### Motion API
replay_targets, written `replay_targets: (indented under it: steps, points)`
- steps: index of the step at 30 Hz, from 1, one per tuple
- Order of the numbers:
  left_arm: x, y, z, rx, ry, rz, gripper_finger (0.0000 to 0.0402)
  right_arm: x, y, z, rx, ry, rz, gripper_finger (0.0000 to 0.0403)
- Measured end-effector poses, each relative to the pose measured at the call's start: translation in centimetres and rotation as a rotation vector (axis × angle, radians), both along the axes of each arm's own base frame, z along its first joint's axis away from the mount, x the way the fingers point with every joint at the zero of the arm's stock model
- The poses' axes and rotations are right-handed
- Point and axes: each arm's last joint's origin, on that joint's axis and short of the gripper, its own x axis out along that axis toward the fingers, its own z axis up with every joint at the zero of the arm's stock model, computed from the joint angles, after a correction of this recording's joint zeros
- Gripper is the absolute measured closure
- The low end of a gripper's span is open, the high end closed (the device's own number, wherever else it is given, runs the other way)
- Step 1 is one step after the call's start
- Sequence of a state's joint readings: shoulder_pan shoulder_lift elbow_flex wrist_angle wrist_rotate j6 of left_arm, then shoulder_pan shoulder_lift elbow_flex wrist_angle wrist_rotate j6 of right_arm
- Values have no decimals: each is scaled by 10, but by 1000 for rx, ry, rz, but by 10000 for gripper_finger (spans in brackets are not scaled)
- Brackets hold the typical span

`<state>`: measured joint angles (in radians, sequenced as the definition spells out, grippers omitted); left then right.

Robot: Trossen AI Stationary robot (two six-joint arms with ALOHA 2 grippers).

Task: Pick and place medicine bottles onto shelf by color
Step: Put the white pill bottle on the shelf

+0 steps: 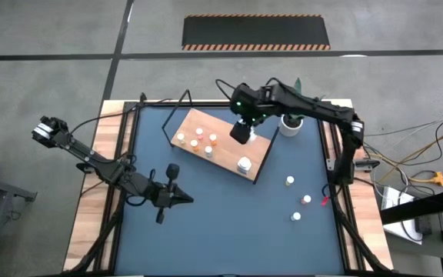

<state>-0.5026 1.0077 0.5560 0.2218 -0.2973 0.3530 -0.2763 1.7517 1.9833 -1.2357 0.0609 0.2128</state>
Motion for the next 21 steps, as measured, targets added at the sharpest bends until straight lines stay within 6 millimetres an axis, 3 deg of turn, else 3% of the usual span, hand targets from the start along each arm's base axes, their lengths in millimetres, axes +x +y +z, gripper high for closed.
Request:
replay_targets:
  steps: [6, 10, 15, 21]
  points:
    - [2, -1, 12, -60, -115, 0, 400, -11, 49, 27, 40, -194, 275, 167]
    - [3, -1, 19, -94, -177, 0, 400, -18, 85, 28, -2, -346, 459, 166]
    - [6, -3, 25, -117, -261, -2, 400, -21, 136, 6, -110, -636, 681, 168]
    - [16, -9, 23, -153, -320, -1, 390, -36, 178, -44, -232, -999, 830, 168]
